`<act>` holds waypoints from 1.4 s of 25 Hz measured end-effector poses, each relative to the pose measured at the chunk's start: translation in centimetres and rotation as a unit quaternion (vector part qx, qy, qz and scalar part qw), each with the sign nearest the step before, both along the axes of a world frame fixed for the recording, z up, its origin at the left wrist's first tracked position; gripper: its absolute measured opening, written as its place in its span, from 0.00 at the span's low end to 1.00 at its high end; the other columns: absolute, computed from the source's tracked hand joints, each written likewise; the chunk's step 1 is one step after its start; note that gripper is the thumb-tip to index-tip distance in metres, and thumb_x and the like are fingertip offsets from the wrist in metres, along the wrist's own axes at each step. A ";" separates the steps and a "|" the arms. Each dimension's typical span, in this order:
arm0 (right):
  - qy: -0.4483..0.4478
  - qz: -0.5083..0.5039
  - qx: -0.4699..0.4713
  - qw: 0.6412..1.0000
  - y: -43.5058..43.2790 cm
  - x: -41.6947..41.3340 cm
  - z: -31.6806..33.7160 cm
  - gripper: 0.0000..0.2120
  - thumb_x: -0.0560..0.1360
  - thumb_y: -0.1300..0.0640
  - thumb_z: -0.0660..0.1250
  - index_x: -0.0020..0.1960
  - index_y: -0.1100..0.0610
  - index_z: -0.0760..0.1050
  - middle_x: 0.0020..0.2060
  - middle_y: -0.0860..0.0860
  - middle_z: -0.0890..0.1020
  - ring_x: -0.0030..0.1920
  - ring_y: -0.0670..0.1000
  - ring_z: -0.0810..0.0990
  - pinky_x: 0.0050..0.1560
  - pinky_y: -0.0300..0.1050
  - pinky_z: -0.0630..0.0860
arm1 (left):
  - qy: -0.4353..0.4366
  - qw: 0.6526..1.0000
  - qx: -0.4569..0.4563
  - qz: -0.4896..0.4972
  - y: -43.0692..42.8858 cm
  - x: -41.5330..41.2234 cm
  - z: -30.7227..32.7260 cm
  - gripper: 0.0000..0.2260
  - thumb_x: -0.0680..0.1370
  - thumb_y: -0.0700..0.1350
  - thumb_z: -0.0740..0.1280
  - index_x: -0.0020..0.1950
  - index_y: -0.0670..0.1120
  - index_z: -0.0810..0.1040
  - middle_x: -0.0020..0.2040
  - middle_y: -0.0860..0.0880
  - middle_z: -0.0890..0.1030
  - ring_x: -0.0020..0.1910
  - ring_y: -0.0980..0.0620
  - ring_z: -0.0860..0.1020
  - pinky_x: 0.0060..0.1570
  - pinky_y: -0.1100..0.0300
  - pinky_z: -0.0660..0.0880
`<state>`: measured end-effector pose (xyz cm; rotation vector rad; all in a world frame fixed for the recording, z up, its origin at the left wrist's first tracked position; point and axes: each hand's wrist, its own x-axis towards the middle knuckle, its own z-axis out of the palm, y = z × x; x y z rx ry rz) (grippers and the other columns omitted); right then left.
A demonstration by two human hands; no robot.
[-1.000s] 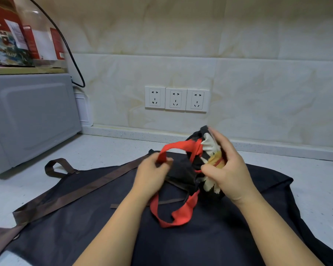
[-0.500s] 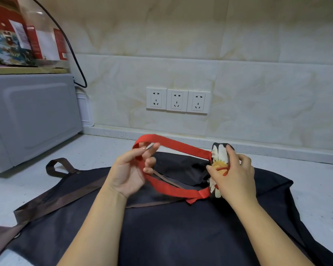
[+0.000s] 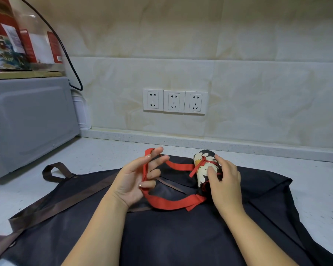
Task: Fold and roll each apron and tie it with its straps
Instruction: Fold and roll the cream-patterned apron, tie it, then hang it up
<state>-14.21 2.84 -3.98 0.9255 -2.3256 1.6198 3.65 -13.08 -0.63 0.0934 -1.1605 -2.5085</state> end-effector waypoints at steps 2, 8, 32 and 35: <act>0.112 0.003 -0.034 0.993 0.2 1.0 0.8 0.24 0.73 0.48 0.59 0.67 0.53 0.73 0.64 0.48 0.74 0.66 0.50 0.67 0.66 0.44 0.65 | -0.039 0.997 -0.056 0.020 1.0 -0.3 0.6 0.19 0.68 0.43 0.76 0.58 0.44 0.81 0.49 0.46 0.82 0.25 0.59 0.62 0.19 0.70 0.54; 0.161 0.211 0.007 0.964 -0.8 6.3 4.7 0.33 0.71 0.55 0.68 0.74 0.48 0.63 0.65 0.40 0.67 0.68 0.41 0.62 0.67 0.33 0.58 | -0.159 0.917 -0.367 -0.010 5.5 0.7 6.0 0.04 0.74 0.45 0.65 0.42 0.48 0.79 0.33 0.51 0.72 0.24 0.58 0.57 0.23 0.67 0.52; -0.032 0.190 0.023 0.981 7.6 14.4 25.1 0.12 0.75 0.54 0.66 0.47 0.63 0.77 0.31 0.53 0.72 0.29 0.51 0.71 0.36 0.47 0.76 | -0.256 0.745 -0.540 0.296 8.9 15.6 21.7 0.11 0.81 0.53 0.63 0.49 0.49 0.83 0.37 0.50 0.66 0.37 0.50 0.66 0.38 0.58 0.68; -0.037 0.202 0.014 0.979 7.4 14.5 25.6 0.10 0.75 0.55 0.67 0.46 0.64 0.77 0.30 0.53 0.74 0.24 0.50 0.74 0.39 0.51 0.81 | -0.283 0.693 -0.603 0.276 8.8 16.9 22.9 0.11 0.81 0.53 0.63 0.49 0.50 0.82 0.36 0.49 0.67 0.36 0.50 0.66 0.38 0.58 0.67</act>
